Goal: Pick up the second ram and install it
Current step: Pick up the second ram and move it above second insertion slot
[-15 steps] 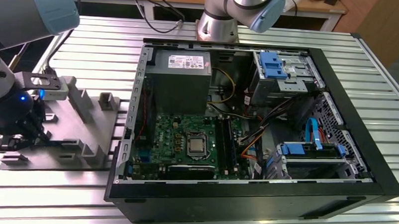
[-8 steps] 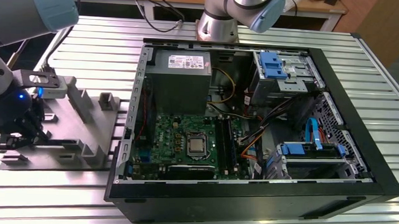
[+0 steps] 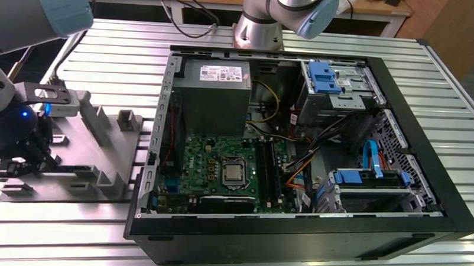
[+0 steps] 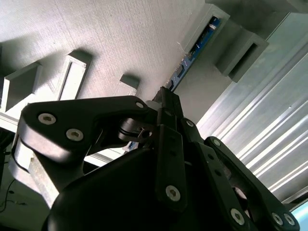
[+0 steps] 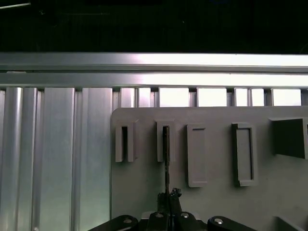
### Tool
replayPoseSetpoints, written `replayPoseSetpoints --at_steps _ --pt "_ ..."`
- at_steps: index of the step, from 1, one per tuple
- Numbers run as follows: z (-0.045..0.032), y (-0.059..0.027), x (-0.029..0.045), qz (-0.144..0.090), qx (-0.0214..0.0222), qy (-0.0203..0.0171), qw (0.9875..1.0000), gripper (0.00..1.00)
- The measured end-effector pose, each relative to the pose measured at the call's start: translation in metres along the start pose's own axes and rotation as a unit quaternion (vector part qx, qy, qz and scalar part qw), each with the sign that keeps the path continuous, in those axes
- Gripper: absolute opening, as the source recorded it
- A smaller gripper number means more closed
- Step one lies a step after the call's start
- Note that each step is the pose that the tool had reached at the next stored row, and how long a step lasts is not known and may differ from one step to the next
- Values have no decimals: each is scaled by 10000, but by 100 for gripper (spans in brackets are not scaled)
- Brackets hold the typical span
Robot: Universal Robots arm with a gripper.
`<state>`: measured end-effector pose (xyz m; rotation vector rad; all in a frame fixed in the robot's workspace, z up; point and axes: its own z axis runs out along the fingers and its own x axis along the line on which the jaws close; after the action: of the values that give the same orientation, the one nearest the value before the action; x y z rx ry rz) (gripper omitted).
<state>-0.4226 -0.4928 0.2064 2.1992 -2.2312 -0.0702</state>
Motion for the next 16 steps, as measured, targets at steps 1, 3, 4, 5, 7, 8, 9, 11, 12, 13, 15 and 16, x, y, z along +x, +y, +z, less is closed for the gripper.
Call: replayPoseSetpoints --at_steps 1,3,4,5,7,8,9,11,12,13,15,16 --pt "-12 1 0 0 -3 2 10000 11" --pt "-41 2 -1 0 0 0 10000 11" --pt "-60 2 -1 0 0 0 10000 11" --pt "-78 3 -2 0 0 0 10000 11" --pt "-116 4 -3 0 0 0 10000 11" --pt "-138 5 -4 0 0 0 10000 11" --pt "-161 6 -4 0 0 0 10000 11" --pt "-211 8 -5 0 1 0 10000 11" --pt "-237 9 -6 0 1 0 10000 11" --pt "-267 10 -7 0 2 0 10000 11" --pt "-326 12 -8 0 3 0 10000 11" --pt "-359 13 -9 0 3 0 10000 11"
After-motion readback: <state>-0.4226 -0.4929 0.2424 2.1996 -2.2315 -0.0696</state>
